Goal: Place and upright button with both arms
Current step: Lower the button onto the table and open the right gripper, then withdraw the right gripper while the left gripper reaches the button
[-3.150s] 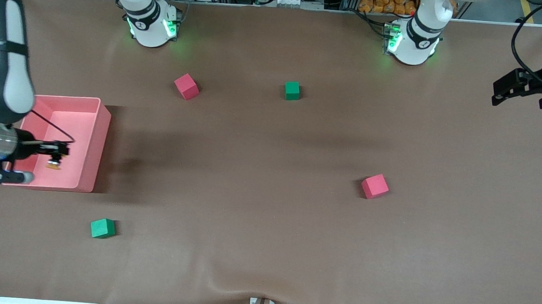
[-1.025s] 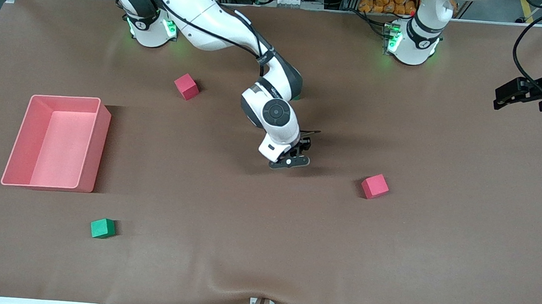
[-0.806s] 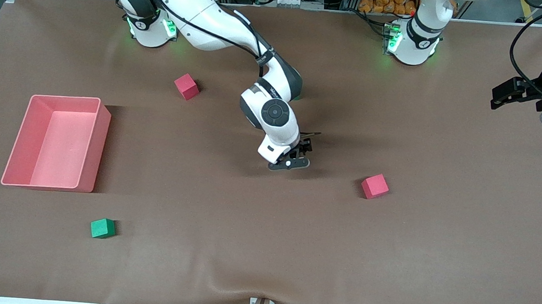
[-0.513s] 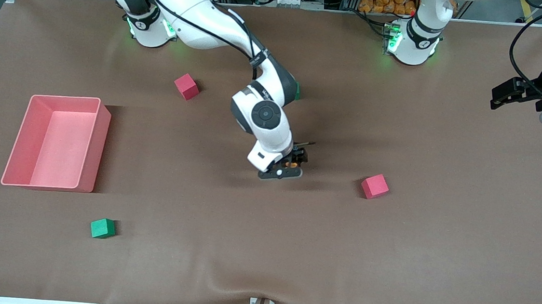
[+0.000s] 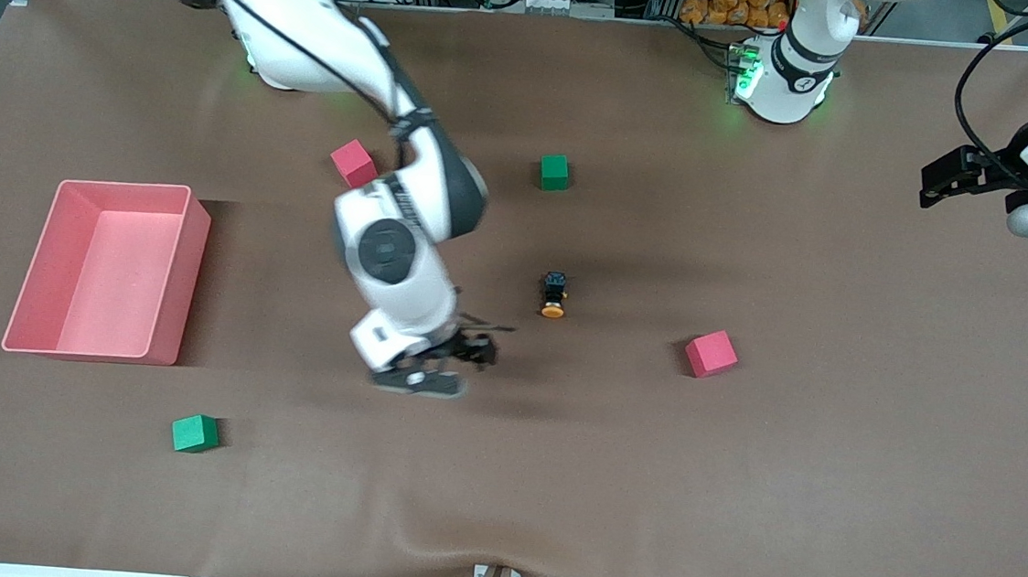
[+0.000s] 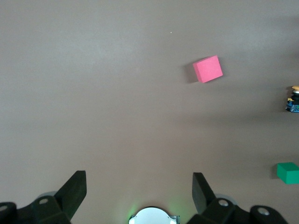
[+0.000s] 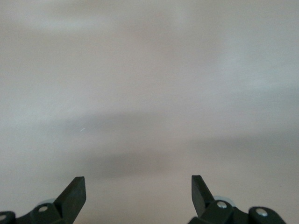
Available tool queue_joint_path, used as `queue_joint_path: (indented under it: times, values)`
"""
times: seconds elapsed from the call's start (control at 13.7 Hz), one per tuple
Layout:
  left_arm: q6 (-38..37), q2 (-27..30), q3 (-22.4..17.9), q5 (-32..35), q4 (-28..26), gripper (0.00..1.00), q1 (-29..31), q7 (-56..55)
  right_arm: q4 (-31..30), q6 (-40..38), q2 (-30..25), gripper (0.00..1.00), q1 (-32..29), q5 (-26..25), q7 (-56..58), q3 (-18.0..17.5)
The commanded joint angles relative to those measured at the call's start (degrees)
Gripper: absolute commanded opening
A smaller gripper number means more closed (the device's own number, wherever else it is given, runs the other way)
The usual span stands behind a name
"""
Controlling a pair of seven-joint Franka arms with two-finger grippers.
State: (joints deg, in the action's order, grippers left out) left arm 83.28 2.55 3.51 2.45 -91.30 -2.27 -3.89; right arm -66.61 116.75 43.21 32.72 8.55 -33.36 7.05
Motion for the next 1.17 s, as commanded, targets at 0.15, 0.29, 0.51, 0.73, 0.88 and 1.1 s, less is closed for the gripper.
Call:
queue_joint_path:
  times: [0.15,0.29,0.51,0.73,0.88,1.1]
  values:
    - [1.09,-0.53,0.97,-0.35,-0.37,1.0,-0.1,-0.85,-0.72,-17.03,-12.17,1.0,-14.94,-0.46,-0.3,-4.15]
    - [1.36,-1.14,1.85,-0.35,-0.29,1.0,-0.27,-0.85,-0.72,-21.37,-16.12,1.0,-19.69,-0.64,3.19,-4.15]
    - [1.97,-3.25,4.48,-0.35,-0.46,1.0,-0.28,-3.3,-0.98,-27.77,-20.61,1.0,-27.6,-0.29,7.35,-7.21]
    - [1.88,-5.71,6.94,-0.43,-0.37,1.0,-0.28,-4.81,-1.16,-32.0,-25.0,1.0,-30.43,-5.72,7.52,-8.8]
    - [1.8,-8.17,9.05,-0.52,-0.2,1.0,-0.36,-5.16,-4.04,-34.57,-29.82,1.0,-33.41,-5.83,7.61,-10.99]
    - [2.76,-13.34,12.04,-0.52,1.64,1.0,-4.04,-9.96,-18.68,-28.71,-41.59,1.0,-34.22,-5.91,7.78,-12.06]
